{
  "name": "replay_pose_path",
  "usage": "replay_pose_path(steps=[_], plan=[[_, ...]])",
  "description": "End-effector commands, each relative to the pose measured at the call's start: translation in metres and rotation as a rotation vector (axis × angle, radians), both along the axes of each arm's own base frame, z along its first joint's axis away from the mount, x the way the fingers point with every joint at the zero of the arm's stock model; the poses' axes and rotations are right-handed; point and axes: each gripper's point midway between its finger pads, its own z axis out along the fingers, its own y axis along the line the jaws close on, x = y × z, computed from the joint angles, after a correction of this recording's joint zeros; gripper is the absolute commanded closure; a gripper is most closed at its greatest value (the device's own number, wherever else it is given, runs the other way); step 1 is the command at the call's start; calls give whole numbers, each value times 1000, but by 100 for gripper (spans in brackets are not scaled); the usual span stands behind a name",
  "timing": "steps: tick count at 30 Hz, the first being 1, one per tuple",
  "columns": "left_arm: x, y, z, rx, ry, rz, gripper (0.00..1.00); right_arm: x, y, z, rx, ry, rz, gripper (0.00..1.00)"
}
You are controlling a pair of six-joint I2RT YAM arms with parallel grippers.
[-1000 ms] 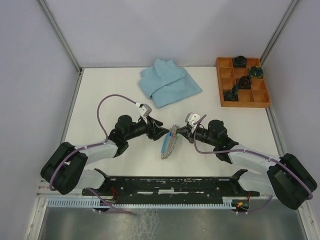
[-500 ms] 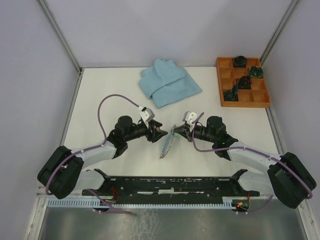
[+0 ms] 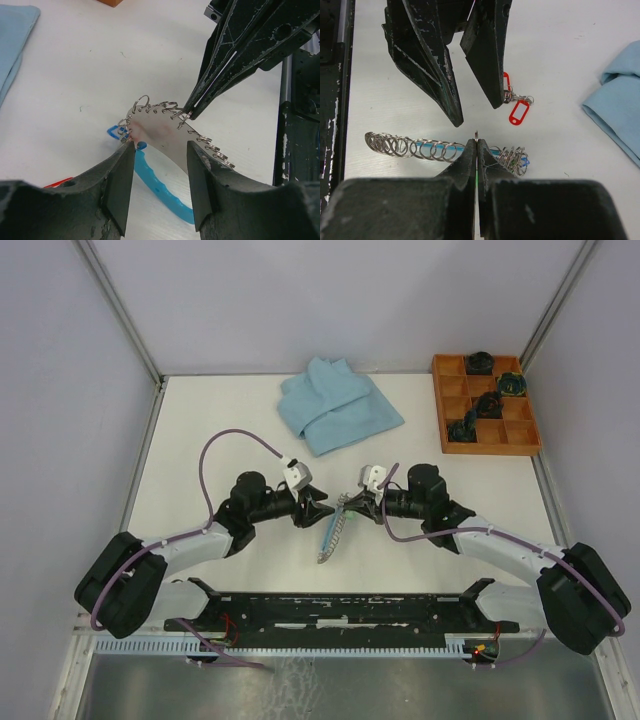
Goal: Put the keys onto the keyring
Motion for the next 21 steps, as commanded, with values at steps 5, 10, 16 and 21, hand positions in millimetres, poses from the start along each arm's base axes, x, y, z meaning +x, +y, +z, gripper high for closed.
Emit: replay_pose_path(steps=[5, 10, 16, 21], plan=[[-12, -15, 22, -59, -84, -136, 54, -1, 12, 36, 53, -102, 83, 99], [-13, -18, 22, -63, -77, -156, 59, -1, 14, 38, 58, -104, 99, 99], [-16, -23, 24, -79, -66, -195, 67, -2, 17, 38, 60, -102, 115, 99], [-18, -26, 27, -89, -69, -211, 71, -1, 18, 35, 57, -93, 121, 99]])
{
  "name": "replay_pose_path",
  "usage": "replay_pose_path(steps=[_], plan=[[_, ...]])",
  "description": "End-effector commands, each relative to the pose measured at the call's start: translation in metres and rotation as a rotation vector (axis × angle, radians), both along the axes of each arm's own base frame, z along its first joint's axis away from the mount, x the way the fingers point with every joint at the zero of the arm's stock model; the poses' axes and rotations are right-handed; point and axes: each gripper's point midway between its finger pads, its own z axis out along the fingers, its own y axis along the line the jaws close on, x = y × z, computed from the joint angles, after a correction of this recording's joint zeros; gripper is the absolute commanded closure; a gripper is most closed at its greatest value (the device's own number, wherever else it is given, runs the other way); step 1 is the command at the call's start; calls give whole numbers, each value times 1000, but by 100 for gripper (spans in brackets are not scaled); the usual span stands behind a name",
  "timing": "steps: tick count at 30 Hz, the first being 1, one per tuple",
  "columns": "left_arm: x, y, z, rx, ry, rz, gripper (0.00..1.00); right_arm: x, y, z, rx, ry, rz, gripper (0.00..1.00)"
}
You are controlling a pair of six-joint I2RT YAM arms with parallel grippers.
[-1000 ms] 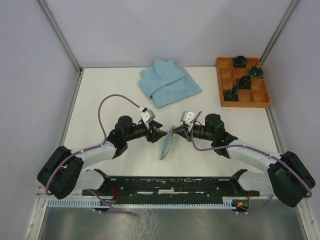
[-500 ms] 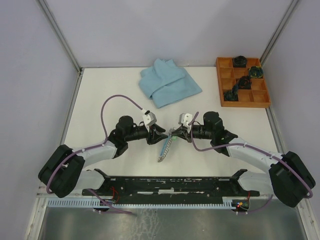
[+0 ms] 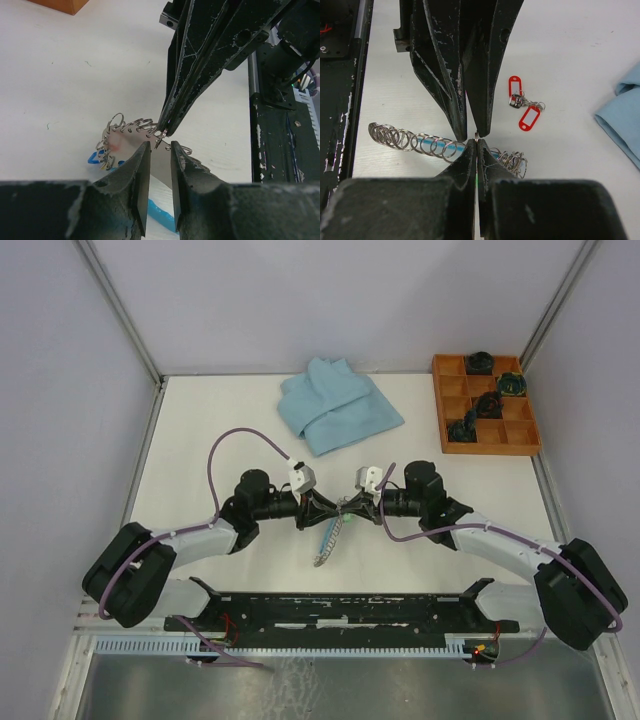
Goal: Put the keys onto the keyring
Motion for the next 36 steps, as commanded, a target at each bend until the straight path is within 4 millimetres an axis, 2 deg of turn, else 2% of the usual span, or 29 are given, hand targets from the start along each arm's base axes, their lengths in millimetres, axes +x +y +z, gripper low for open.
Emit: replay_pose_path(steps=[1, 6, 13, 17, 19, 26, 31, 36], plan=[[1, -10, 28, -65, -73, -47, 71, 7, 13, 37, 77, -95, 43, 99], [0, -12, 26, -62, -65, -59, 79, 7, 15, 38, 84, -91, 51, 99], [-3, -14, 24, -49, -53, -84, 97, 6, 15, 38, 84, -87, 55, 99], [1, -11, 24, -5, -48, -43, 97, 8, 10, 36, 58, -79, 23, 96], [0, -9, 20, 42, -31, -13, 97, 8, 4, 30, 26, -57, -5, 90], [7, -4, 29, 164, -9, 111, 97, 8, -11, 28, -6, -39, -94, 68], [13, 3, 36, 281, 12, 167, 97, 14, -22, 25, -8, -58, -172, 64], [13, 10, 34, 443, 61, 164, 97, 15, -16, 25, 23, -63, -154, 63]])
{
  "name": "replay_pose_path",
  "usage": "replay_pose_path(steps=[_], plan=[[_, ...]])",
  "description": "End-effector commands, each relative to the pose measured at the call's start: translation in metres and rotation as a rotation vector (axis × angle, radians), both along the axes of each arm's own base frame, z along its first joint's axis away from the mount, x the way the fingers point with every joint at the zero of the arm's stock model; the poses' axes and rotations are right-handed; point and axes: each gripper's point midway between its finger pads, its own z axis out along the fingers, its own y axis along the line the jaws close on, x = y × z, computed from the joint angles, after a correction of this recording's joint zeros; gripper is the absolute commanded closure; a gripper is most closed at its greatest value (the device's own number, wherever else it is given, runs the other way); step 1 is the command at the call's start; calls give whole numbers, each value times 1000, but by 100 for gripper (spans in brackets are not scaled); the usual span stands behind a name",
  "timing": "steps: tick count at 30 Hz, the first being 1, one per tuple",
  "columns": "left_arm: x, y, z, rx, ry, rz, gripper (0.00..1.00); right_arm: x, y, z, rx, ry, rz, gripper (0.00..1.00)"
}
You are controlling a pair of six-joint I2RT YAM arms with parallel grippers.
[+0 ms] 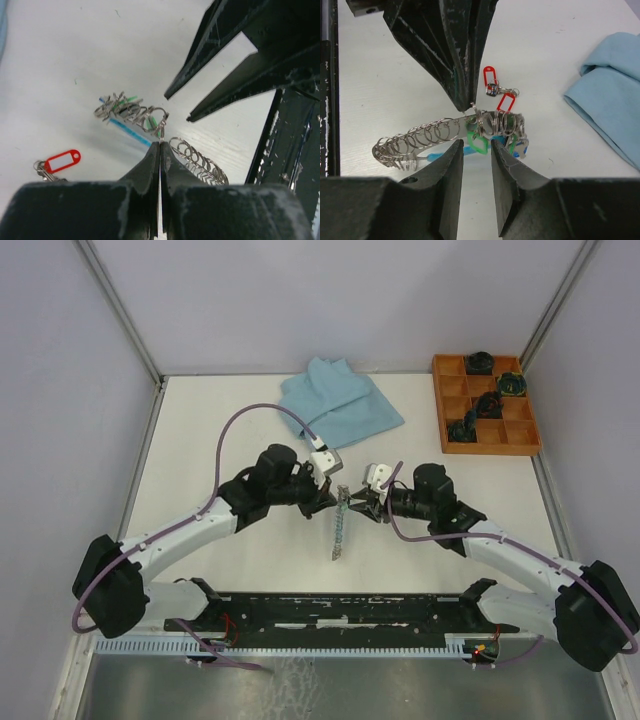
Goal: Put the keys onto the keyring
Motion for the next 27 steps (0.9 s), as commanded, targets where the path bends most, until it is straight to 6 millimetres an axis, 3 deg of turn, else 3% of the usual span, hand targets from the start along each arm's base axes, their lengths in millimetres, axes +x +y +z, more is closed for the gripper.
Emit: replay_pose_path(steps=[1, 5, 9, 16, 27], plan=[[5, 12, 9, 166, -6, 1, 97, 7, 5, 7, 51, -34, -18, 63], [9, 28, 1, 322, 17, 23, 97, 12, 11, 3, 87, -33, -21, 63], [13, 30, -6, 391, 40, 19, 97, 15, 18, 2, 135, -19, -15, 63], [11, 23, -10, 380, 42, -22, 97, 22, 25, -6, 178, 6, -32, 68], [8, 22, -8, 367, 36, -41, 97, 5, 40, 1, 241, 16, 114, 69]])
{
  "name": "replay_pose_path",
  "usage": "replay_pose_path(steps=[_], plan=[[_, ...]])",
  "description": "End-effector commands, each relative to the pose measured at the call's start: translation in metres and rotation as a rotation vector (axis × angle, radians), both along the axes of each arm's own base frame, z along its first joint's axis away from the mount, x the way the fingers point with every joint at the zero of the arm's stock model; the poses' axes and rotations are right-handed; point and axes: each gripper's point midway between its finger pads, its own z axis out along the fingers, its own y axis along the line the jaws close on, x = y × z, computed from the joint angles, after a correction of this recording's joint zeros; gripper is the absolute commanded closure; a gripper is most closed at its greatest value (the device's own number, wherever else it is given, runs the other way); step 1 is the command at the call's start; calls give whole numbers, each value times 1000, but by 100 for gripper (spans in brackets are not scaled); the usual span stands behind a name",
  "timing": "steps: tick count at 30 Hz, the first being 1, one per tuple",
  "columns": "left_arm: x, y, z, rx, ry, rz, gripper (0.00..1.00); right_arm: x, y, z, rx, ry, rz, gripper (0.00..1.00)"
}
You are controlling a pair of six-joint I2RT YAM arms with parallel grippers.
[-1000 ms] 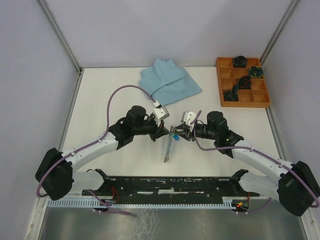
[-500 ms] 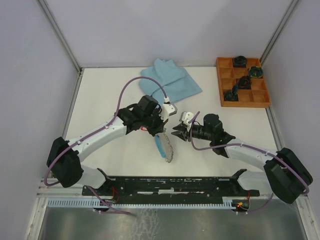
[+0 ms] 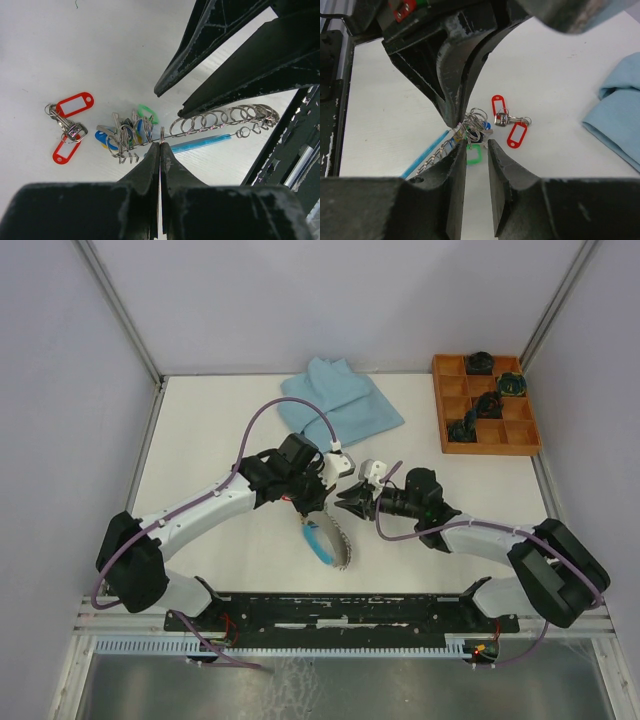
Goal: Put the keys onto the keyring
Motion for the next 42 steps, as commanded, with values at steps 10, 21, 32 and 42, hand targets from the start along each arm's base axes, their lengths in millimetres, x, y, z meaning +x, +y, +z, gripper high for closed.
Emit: replay_pose_path(steps=[10, 21, 32, 42], plan=[[-1, -14, 31, -105, -76, -80, 97, -12, 21, 15, 77, -25, 160, 70], [-5, -20, 32, -134, -67, -105, 97, -12, 30, 19, 135, -3, 201, 73], [-7, -23, 29, -138, -58, -117, 97, -15, 34, 16, 135, 19, 233, 89], [-4, -28, 41, -318, -121, 19, 83, -12, 31, 12, 129, 17, 195, 99]])
